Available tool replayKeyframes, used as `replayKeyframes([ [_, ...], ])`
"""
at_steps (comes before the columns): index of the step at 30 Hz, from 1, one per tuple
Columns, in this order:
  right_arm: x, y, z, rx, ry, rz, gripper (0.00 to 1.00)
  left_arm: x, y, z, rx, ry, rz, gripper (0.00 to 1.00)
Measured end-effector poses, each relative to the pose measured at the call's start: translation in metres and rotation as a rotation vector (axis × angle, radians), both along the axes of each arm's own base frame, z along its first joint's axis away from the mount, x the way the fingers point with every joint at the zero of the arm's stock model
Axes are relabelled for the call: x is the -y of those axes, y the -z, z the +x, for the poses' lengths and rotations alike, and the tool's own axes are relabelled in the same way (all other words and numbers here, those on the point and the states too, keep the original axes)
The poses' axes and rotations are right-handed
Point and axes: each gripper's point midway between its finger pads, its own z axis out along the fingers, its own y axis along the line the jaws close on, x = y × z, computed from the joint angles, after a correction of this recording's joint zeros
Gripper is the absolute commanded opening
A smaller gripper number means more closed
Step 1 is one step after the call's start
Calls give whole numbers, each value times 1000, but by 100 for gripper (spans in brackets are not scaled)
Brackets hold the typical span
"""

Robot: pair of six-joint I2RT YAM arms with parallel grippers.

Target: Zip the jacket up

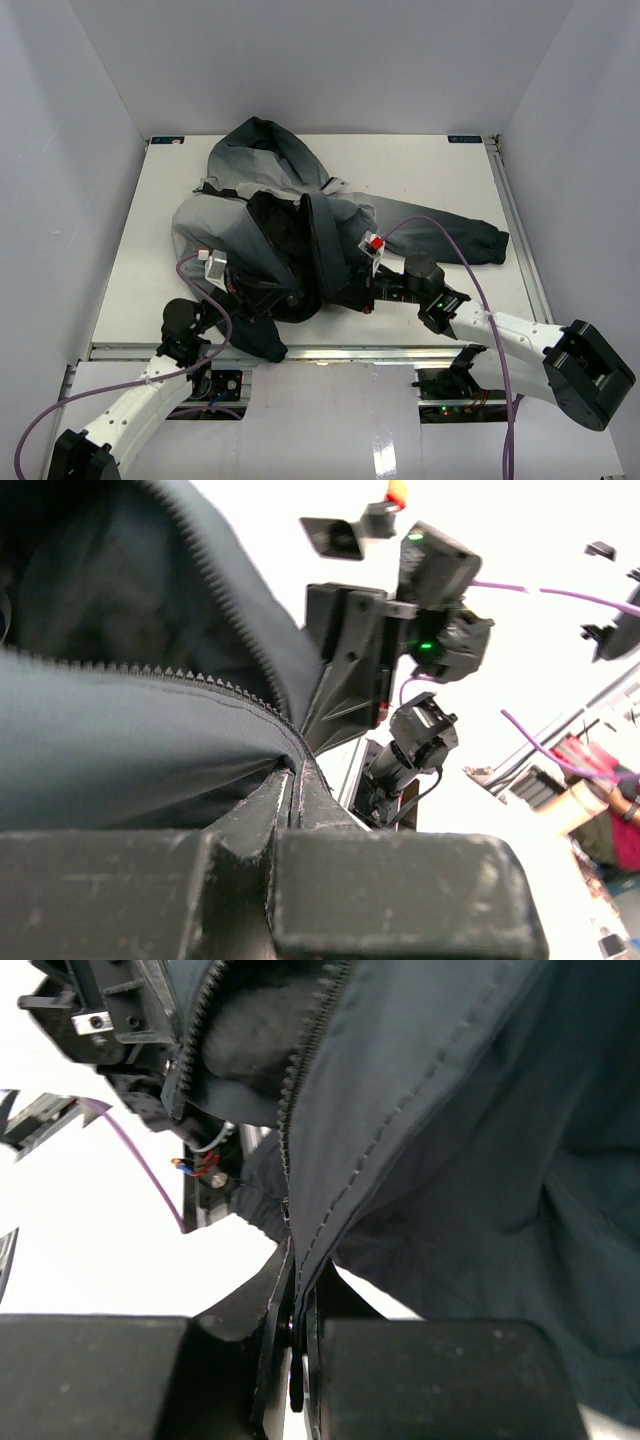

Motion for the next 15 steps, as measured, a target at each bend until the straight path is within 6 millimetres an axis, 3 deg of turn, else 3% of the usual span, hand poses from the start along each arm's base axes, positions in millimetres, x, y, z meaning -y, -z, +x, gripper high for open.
replayKeyframes([
  [7, -7, -16, -9, 22, -78, 75, 8, -1, -22, -12, 147, 28, -33, 0],
  [15, -16, -25, -22, 17, -159, 119, 8, 4, -17, -8, 150, 51, -19, 0],
])
